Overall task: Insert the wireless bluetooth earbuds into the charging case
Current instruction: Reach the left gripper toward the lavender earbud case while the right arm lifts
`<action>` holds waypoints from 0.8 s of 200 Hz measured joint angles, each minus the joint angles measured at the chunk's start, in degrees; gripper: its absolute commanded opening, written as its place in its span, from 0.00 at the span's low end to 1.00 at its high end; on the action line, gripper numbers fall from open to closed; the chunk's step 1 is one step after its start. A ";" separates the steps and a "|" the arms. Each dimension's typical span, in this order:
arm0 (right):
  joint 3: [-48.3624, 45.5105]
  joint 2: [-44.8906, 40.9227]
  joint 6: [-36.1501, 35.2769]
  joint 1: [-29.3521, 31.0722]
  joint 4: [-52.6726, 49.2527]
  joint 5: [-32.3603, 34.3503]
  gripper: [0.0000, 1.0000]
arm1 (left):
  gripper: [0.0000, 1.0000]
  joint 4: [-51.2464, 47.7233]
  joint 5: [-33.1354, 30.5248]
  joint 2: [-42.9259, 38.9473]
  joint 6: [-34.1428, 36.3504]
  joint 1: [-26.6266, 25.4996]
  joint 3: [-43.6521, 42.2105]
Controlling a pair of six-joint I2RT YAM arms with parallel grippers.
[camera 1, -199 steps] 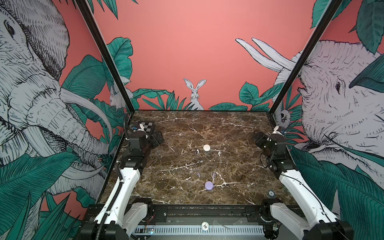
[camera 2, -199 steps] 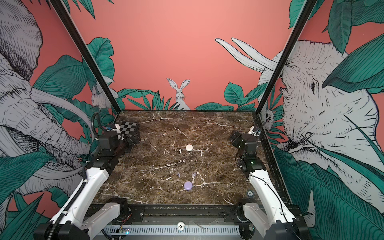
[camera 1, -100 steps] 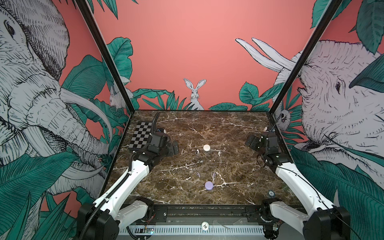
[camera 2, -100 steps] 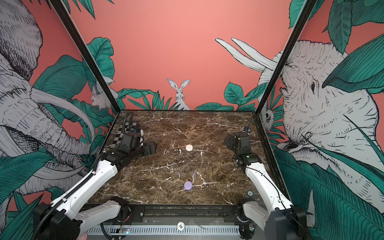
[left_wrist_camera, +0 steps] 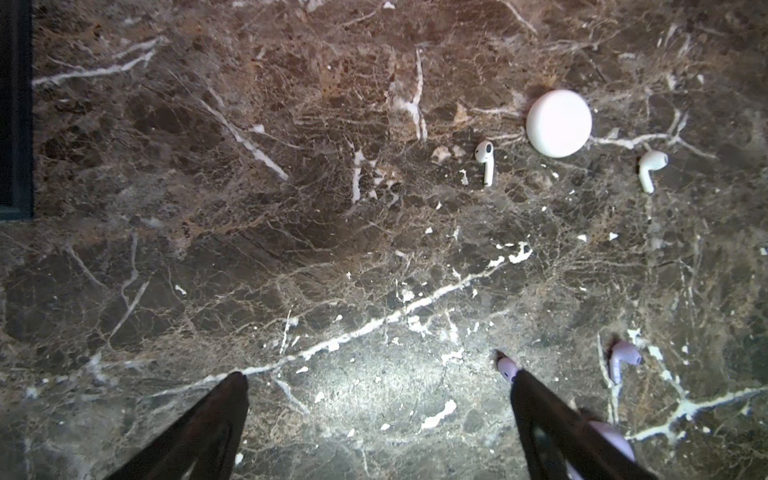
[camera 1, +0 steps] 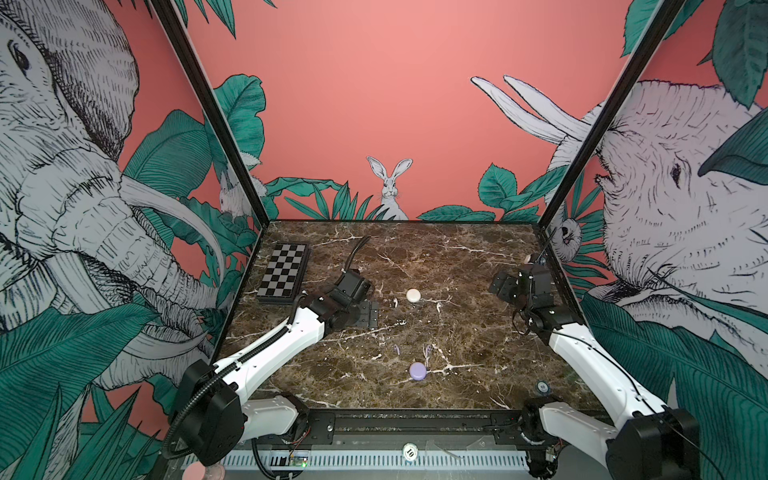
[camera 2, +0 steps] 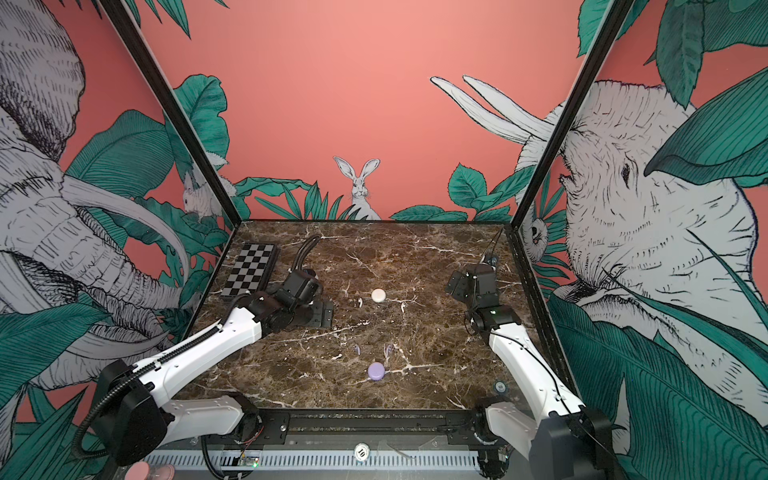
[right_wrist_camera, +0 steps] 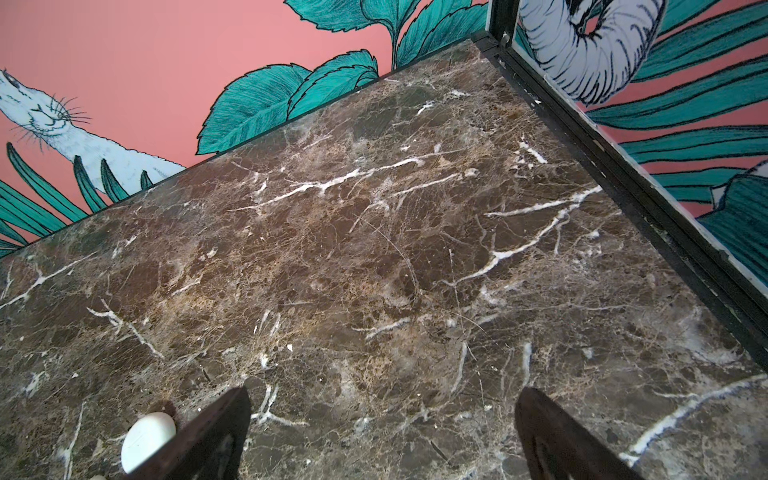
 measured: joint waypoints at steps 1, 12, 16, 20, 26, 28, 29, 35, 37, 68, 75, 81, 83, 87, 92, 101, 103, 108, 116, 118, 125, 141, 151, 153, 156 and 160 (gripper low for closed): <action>0.00 0.00 -0.02 0.00 0.00 0.00 0.98 | 0.99 -0.07 0.04 0.28 -0.13 -0.20 0.02; 0.00 0.00 -0.20 0.02 0.00 -0.11 0.98 | 0.99 -0.13 0.22 1.20 -0.59 -0.57 0.07; 0.00 0.00 -0.24 0.02 0.00 -0.17 0.98 | 0.99 -0.26 0.24 1.73 -0.83 -0.72 0.15; 0.00 0.00 -0.37 0.04 0.00 -0.26 0.98 | 0.99 -0.46 0.26 2.47 -1.05 -0.87 0.39; 0.00 0.00 -0.48 0.07 0.00 -0.44 0.98 | 0.99 -0.68 0.35 3.41 -1.27 -1.22 0.83; 0.00 0.00 -0.50 0.09 0.00 -0.55 0.98 | 0.99 -0.74 0.31 3.80 -1.38 -1.42 1.01; 0.00 0.00 -0.55 0.09 0.00 -0.59 0.98 | 0.99 -0.79 0.31 3.93 -1.44 -1.46 1.16; 0.00 0.02 -0.66 0.11 0.00 -0.81 0.98 | 0.99 -0.90 0.37 5.09 -1.70 -2.01 1.73; 0.00 0.02 -0.68 0.13 0.00 -0.87 0.98 | 0.99 -0.96 0.39 5.42 -1.79 -2.19 1.97; 0.00 0.39 -1.27 0.52 0.02 -2.12 0.98 | 0.99 -1.05 1.14 10.34 -2.75 -4.55 5.51; 0.00 0.59 -1.36 0.68 0.02 -2.36 0.98 | 0.99 -1.03 1.40 11.28 -3.06 -4.83 6.29; 0.00 0.76 -1.46 0.70 0.02 -2.51 0.98 | 0.99 -1.03 1.53 12.11 -3.41 -5.01 6.97; 0.00 0.85 -1.51 0.72 0.02 -2.62 0.98 | 0.99 -1.05 1.55 12.35 -3.50 -5.05 7.26; 0.00 1.01 -1.55 0.72 0.04 -2.75 0.98 | 0.99 -1.05 1.64 13.00 -3.82 -5.22 7.72; 0.00 1.16 -1.60 0.74 0.04 -2.89 0.98 | 0.99 -1.05 1.77 13.55 -4.13 -5.44 8.22; 0.00 1.57 -1.75 0.74 0.04 -3.21 0.98 | 0.99 -1.05 1.95 14.88 -4.98 -5.88 9.14; 0.00 1.66 -1.77 0.74 0.04 -3.26 0.98 | 0.99 -1.07 1.95 15.04 -5.11 -5.95 9.27; 0.00 1.90 -1.88 0.81 0.04 -3.41 0.98 | 0.99 -1.05 1.99 15.65 -5.68 -6.34 9.57; 0.02 2.21 -1.97 0.87 0.04 -3.56 0.98 | 0.99 -1.18 2.12 16.26 -6.36 -6.95 9.90; 0.02 2.32 -2.01 0.90 0.04 -3.63 0.98 | 0.99 -1.20 2.16 16.48 -6.58 -7.21 9.99; 0.02 2.51 -2.10 0.98 0.04 -3.76 0.98 | 0.99 -1.44 2.19 17.03 -7.21 -8.11 10.25; 0.02 2.82 -2.19 1.07 0.04 -4.13 0.98 | 0.99 -2.80 2.36 18.25 -8.90 -10.67 11.08; 0.02 2.91 -2.23 1.14 0.04 -4.33 0.98 | 0.99 -3.56 2.34 18.78 -9.73 -12.35 11.65; 0.02 2.91 -2.23 1.16 0.04 -4.35 0.98 | 0.99 -3.85 2.36 18.88 -9.90 -12.68 11.85; 0.02 2.91 -2.23 1.22 0.04 -4.37 0.98 | 0.99 -4.22 2.34 19.04 -10.19 -13.09 12.09; 0.02 2.91 -2.25 1.27 0.04 -4.44 0.98 | 0.99 -4.63 2.32 19.21 -10.47 -13.79 12.41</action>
